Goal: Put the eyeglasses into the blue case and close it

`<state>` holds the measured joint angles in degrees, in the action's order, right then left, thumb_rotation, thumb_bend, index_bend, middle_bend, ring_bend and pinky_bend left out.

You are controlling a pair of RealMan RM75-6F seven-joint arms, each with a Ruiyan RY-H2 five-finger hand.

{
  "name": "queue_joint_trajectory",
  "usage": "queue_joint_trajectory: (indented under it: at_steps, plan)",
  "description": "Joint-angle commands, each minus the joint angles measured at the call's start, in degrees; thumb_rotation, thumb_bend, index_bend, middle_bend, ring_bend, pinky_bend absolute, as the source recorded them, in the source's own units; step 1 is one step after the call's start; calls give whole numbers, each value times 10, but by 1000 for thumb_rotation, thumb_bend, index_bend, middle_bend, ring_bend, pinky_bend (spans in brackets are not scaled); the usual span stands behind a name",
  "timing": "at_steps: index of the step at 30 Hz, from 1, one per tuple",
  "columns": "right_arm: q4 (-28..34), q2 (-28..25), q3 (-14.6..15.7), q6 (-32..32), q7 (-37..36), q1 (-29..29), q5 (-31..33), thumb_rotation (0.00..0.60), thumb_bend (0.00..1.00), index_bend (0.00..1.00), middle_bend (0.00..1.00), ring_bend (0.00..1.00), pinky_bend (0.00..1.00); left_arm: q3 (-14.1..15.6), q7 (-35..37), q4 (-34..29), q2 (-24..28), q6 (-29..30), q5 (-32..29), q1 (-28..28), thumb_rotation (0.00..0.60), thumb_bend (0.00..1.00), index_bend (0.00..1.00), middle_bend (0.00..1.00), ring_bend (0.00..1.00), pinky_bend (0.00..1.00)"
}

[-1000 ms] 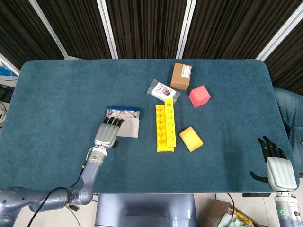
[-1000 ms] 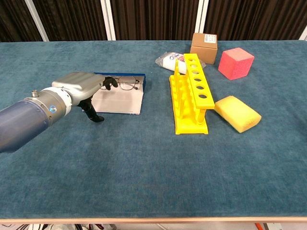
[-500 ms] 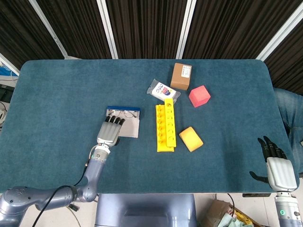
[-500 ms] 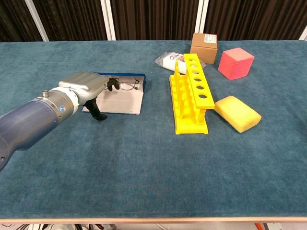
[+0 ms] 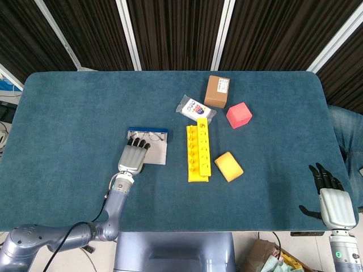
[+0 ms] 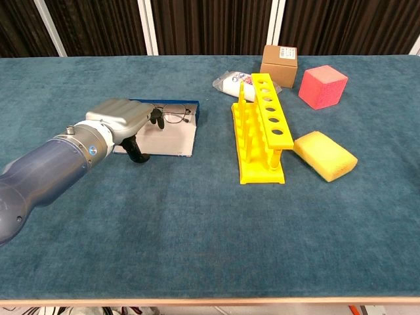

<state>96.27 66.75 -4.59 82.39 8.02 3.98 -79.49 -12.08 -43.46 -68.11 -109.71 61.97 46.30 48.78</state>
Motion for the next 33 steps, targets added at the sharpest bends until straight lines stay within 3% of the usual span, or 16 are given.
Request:
queue_joint_trajectory:
  at_steps: [1, 18, 33]
  plan:
    - [0, 0, 0, 0, 0, 0, 0, 600, 157, 0, 0, 116, 187, -1, 0, 1, -1, 0, 2, -1, 600, 220, 275, 208, 115, 155]
    - [5, -3, 0, -5, -2, 0, 5, 600, 157, 0, 0, 116, 187, -10, -11, 17, -10, 5, 15, 0, 600, 423, 319, 207, 115, 155]
    - [8, -5, 1, -8, -3, 0, 8, 600, 158, 0, 0, 116, 187, -36, -26, 40, -21, 13, 16, 12, 600, 429, 368, 206, 115, 155]
